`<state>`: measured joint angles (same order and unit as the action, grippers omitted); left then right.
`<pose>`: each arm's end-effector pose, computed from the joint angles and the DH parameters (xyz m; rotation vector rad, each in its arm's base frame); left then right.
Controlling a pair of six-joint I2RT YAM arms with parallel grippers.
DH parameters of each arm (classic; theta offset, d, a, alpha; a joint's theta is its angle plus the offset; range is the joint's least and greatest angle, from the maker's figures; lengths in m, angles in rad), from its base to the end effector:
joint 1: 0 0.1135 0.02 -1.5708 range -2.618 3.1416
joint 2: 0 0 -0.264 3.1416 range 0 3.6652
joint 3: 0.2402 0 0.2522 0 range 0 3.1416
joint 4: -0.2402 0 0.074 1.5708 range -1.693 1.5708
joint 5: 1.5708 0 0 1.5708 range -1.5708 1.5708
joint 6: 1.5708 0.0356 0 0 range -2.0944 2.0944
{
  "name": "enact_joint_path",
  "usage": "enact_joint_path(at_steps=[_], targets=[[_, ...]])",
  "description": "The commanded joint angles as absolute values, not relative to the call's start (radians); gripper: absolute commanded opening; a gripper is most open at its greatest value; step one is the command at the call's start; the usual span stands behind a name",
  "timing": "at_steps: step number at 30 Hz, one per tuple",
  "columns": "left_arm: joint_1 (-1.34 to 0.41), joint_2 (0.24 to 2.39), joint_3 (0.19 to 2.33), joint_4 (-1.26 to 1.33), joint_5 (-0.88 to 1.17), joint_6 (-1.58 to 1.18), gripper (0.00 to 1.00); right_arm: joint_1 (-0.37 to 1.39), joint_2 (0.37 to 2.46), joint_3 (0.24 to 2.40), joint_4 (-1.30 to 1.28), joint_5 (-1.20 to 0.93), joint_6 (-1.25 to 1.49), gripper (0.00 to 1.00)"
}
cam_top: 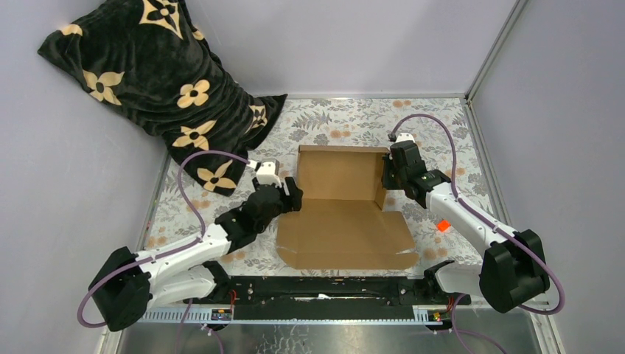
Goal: Fold the paper box
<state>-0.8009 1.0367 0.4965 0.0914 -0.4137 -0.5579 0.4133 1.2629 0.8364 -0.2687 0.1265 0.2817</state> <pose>0.1652 -0.1499 0.2200 -0.0193 2.0088 -0.4612 0.2507 0.1050 0.2484 -0.0820 2.2679 0.2265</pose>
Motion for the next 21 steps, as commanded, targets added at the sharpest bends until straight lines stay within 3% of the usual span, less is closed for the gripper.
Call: enact_joint_path(at_steps=[1,17,21], targets=[[-0.851,1.073,0.483,0.087,-0.503,-0.616,0.76,0.424,1.251,0.854,-0.196,0.163,0.316,0.00],[-0.952,1.325,0.600,0.026,-0.755,-0.707,0.72,0.444,1.241,0.869,-0.203,0.177,0.308,0.00],[-0.962,1.349,0.605,0.024,-0.784,-0.716,0.64,0.445,1.231,0.861,-0.202,0.174,0.307,0.00]])
